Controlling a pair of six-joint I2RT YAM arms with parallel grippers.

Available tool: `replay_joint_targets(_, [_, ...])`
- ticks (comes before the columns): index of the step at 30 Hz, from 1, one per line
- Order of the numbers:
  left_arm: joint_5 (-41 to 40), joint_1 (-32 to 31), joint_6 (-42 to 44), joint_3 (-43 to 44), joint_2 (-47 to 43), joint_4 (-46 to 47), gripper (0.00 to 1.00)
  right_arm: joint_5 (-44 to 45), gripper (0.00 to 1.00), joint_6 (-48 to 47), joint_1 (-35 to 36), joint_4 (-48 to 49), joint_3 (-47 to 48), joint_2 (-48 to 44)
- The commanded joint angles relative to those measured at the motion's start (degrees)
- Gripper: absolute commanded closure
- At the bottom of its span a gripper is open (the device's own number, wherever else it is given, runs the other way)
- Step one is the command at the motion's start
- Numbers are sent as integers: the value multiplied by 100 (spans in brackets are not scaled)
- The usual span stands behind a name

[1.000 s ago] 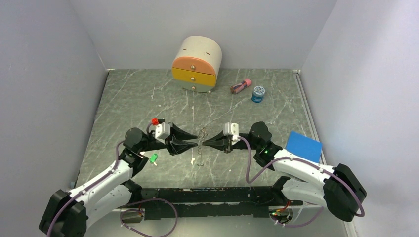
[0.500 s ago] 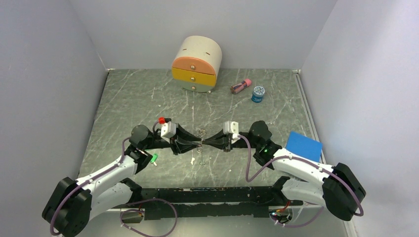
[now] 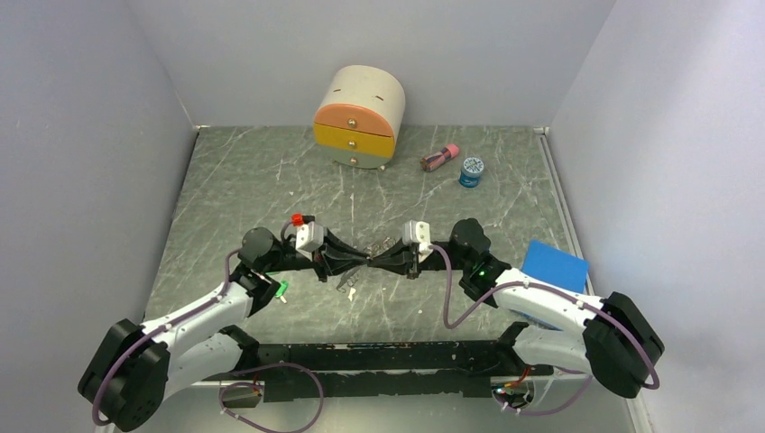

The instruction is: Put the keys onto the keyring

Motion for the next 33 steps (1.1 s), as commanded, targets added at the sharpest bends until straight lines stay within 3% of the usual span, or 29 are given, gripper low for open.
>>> replay_joint_targets(1, [165, -107, 161, 288, 81, 51, 96, -42, 100, -66, 24, 292, 326, -18])
replay_joint_targets(6, [62, -107, 448, 381, -129, -558, 97, 57, 100, -104, 24, 195, 317, -50])
replay_joint_targets(11, [-113, -104, 1156, 796, -486, -2271, 97, 116, 100, -138, 28, 153, 344, -67])
replay_joint_targets(12, [-111, -104, 1369, 871, -517, -2534, 94, 86, 100, -123, 17, 175, 356, -41])
replay_joint_targets(15, [-213, -106, 1567, 984, -618, -2978, 63, 34, 100, -86, 22, 234, 399, 12])
replay_joint_targets(17, [-232, -102, 1590, 938, -699, -2978, 57, 13, 100, -72, 20, 302, 396, 17])
replay_joint_targets(20, [-280, -104, 1582, 853, -782, -2929, 57, -36, 100, -67, 24, 322, 400, 26])
replay_joint_targets(25, [-329, -106, 1618, 893, -775, -3068, 66, -76, 100, -68, 29, 291, 412, 22])
replay_joint_targets(33, [-374, -104, 1303, 740, -804, -2485, 69, -150, 100, -32, 25, 364, 430, 69])
